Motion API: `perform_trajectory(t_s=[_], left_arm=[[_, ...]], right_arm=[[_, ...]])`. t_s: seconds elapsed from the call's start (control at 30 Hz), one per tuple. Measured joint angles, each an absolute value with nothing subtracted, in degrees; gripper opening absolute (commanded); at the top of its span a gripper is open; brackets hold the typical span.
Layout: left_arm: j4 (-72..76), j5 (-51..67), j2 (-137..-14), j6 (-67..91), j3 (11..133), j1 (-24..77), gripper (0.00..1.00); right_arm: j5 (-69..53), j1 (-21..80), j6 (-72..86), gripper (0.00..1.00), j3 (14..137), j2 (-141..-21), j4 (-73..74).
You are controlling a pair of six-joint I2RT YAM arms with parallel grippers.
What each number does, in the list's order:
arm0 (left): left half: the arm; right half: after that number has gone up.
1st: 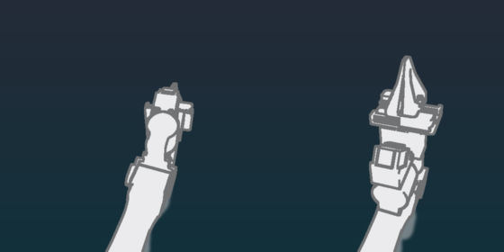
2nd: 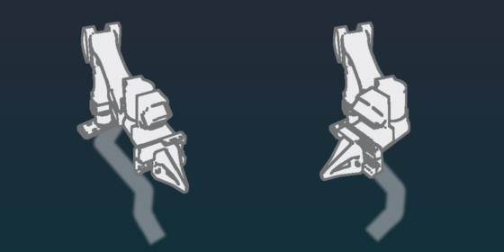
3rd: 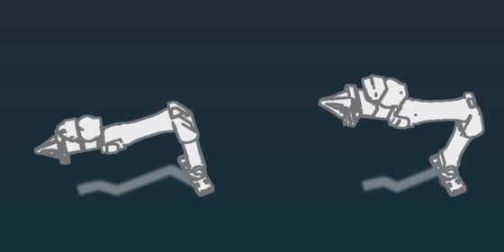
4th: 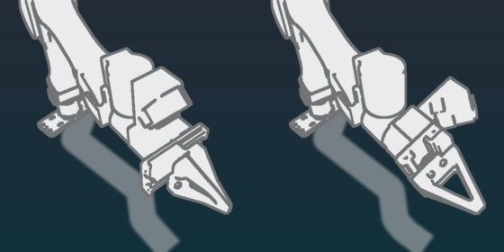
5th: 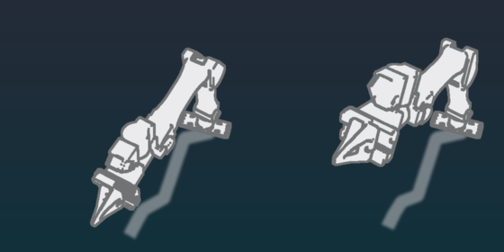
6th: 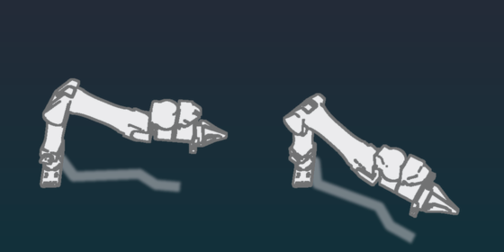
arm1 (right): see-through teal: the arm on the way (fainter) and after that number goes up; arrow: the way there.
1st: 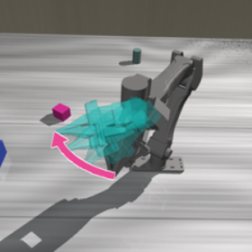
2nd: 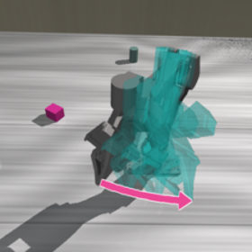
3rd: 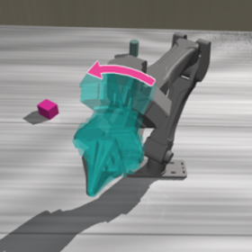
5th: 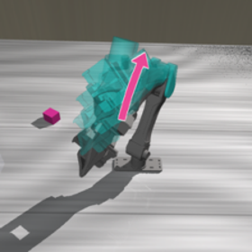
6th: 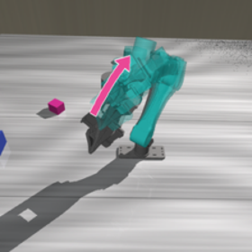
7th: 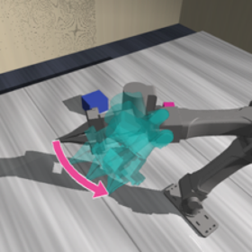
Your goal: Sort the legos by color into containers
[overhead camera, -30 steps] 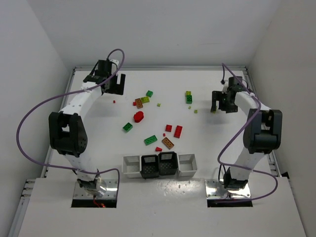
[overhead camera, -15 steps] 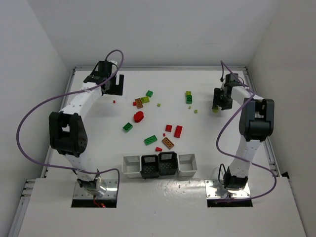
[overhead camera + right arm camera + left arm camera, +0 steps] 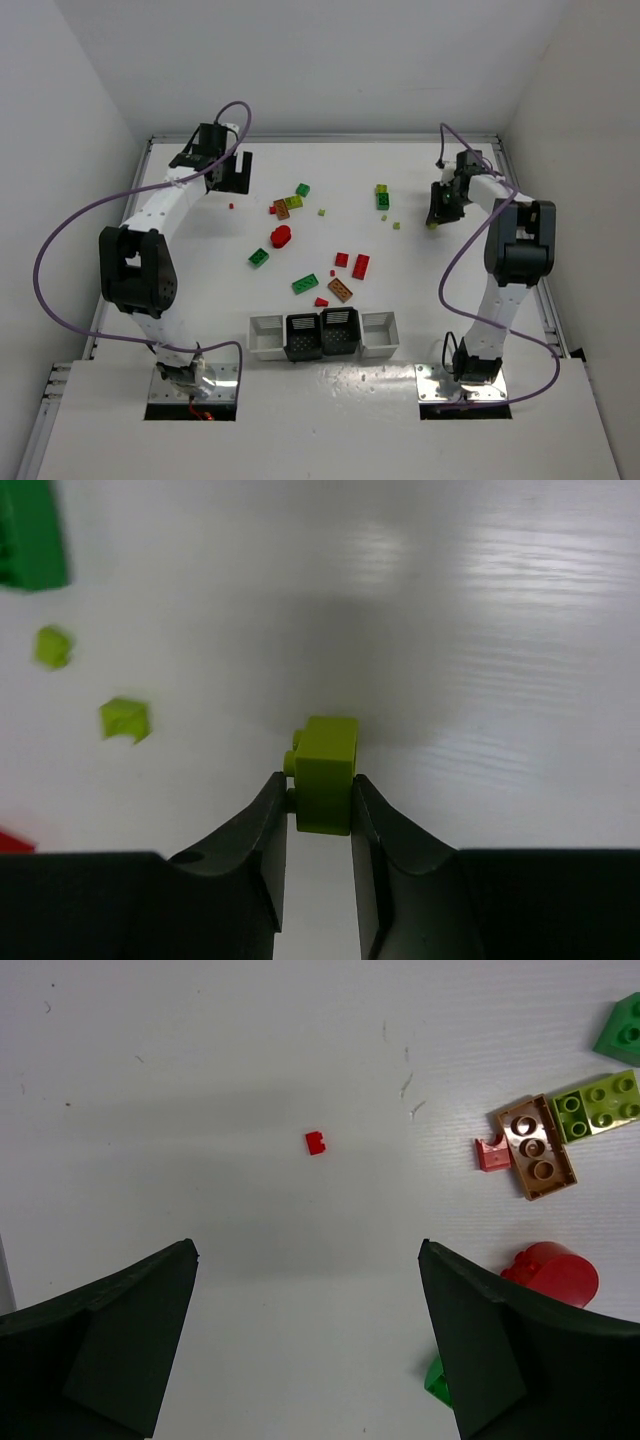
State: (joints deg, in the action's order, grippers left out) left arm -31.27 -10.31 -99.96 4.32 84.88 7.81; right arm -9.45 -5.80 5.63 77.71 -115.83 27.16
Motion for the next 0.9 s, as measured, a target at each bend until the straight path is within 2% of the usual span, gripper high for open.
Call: perform_trajectory(t_s=[0.13, 0.47, 0.63, 0.9], left_arm=[[-31.2, -7.8, -100.0, 3.2, 84.4, 7.8, 0.99], [-31.3, -2.9, -100.0, 0.9, 81.9, 7.3, 0.99], [-31.2, -2.8, -100.3, 1.1, 81.7, 7.3, 0.99], [-31.3, 1.1, -100.4, 2.0, 81.1, 7.3, 0.99]], right_arm=[[-19.6, -4.8, -3.4, 0.03, 77.2, -112.3, 32.1], [-41.0, 2.8, -35.0, 0.00, 70.9, -85.8, 46.7], [-45.0, 7.1, -47.5, 0.00, 63.0, -74.1, 53.6], [-46.6, 10.7, -63.2, 0.00, 60.2, -67.4, 66.1]])
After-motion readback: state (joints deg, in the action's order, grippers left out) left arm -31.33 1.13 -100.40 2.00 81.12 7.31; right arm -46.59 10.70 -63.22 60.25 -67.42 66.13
